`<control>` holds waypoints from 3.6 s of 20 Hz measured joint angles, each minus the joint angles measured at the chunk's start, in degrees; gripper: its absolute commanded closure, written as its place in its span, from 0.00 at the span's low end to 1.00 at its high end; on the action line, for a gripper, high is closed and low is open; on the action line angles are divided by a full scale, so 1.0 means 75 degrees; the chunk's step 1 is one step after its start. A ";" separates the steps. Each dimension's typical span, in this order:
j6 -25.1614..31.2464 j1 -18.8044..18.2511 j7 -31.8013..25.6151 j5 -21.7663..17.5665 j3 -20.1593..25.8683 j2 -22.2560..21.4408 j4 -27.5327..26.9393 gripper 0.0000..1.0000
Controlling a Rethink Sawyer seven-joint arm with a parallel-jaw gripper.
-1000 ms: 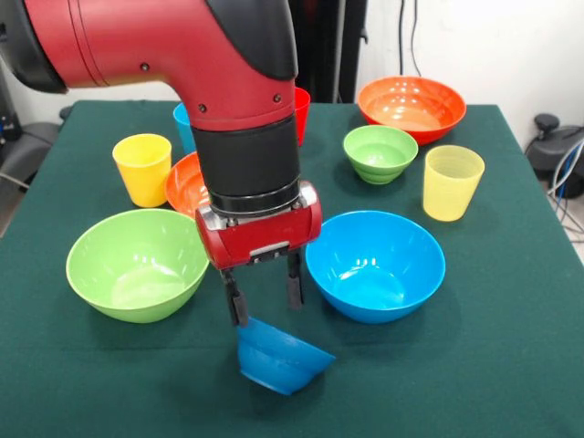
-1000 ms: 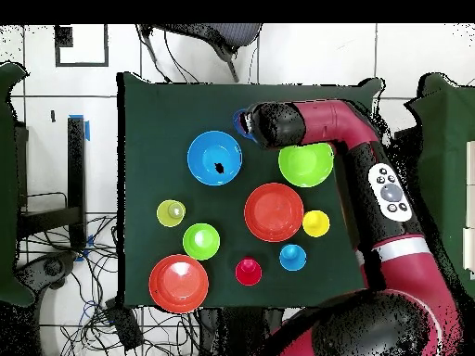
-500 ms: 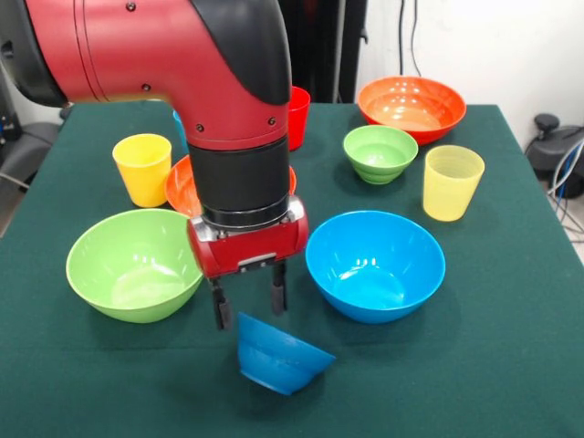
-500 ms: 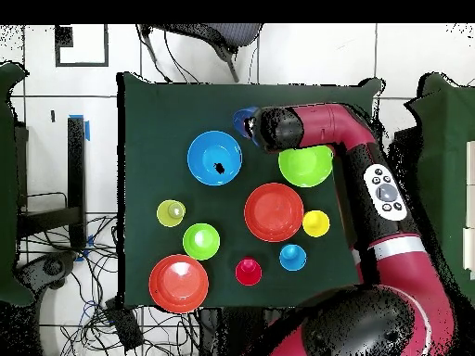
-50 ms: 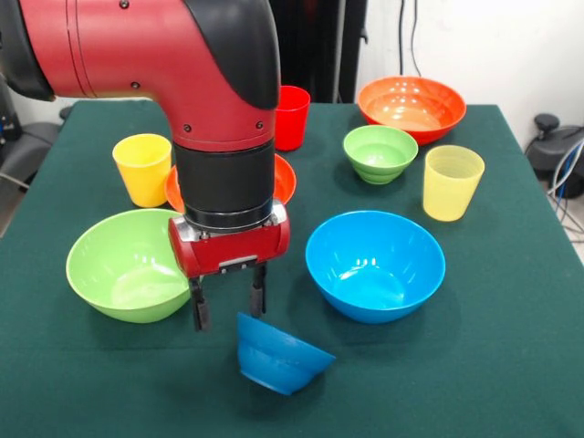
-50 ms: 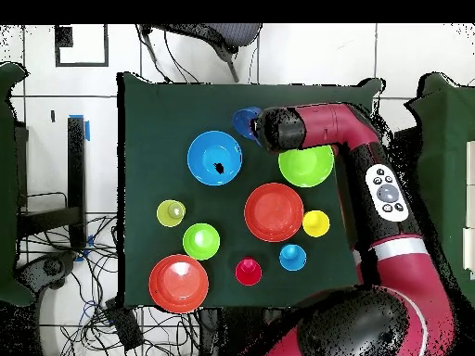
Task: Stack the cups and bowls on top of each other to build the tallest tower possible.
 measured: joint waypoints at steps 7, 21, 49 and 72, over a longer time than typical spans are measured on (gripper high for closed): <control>0.0000 0.0000 0.0000 0.0003 0.0000 0.0024 0.0000 0.00; 0.0000 0.0000 0.0000 0.0003 -0.0047 0.0111 0.0000 0.00; -0.0228 0.0041 0.0000 -0.0032 -0.0090 0.0378 -0.0032 0.00; -0.0282 0.0763 0.0000 -0.0130 -0.0825 0.0801 -0.0258 0.00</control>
